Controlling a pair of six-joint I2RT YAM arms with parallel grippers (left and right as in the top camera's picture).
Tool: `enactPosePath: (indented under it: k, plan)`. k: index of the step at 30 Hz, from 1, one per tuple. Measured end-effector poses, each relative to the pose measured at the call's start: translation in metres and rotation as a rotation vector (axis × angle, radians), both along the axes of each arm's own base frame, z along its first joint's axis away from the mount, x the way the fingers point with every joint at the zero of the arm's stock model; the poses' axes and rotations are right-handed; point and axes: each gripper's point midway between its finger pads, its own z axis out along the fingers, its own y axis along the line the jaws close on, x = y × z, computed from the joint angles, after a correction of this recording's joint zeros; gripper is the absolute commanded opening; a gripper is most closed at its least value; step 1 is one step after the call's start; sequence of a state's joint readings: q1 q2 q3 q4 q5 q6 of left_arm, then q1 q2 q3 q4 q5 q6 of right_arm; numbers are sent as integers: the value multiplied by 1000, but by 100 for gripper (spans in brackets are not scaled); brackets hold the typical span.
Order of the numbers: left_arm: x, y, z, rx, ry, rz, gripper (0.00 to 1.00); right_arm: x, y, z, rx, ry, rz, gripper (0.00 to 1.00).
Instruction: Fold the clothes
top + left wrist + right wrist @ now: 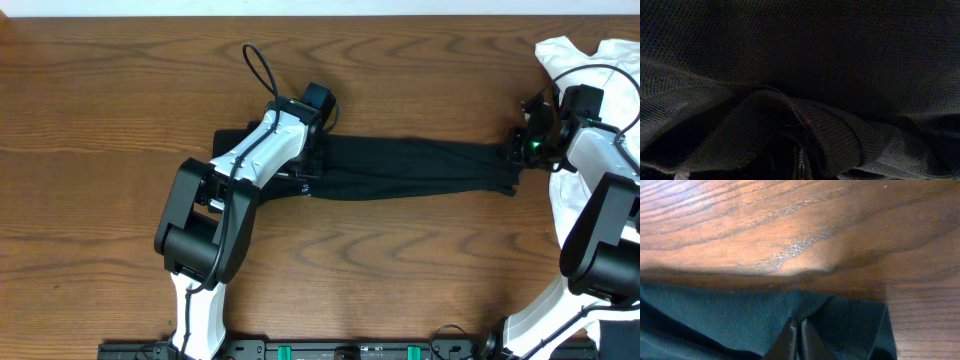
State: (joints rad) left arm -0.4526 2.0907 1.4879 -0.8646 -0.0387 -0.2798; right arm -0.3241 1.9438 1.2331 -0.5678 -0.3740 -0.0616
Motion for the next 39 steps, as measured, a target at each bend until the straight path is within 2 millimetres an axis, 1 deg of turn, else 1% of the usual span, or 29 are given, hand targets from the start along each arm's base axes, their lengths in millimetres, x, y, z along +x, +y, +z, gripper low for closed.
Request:
enactPosePath:
  k: [6, 16, 24, 28, 35, 39]
  plan:
    - [1, 0, 0, 0, -4, 0, 6, 1, 0, 0, -1, -4, -2, 1]
    - [17, -5, -1, -17, -76, 2, 6, 2, -1, 1, -2, -7, -3, 1]
    - [16, -4, -3, -20, -89, 2, 6, 1, -3, 0, -17, -2, -7, 1]
    - [16, -3, -3, -19, -87, 2, 6, 1, -10, -2, -56, 7, -20, 1]
    - [15, -3, -3, -18, -85, 2, 6, 14, -28, 0, -139, -48, -49, 1]
    - [15, -3, -3, -18, -84, 2, 6, 16, -39, 2, -152, -61, -71, 1]
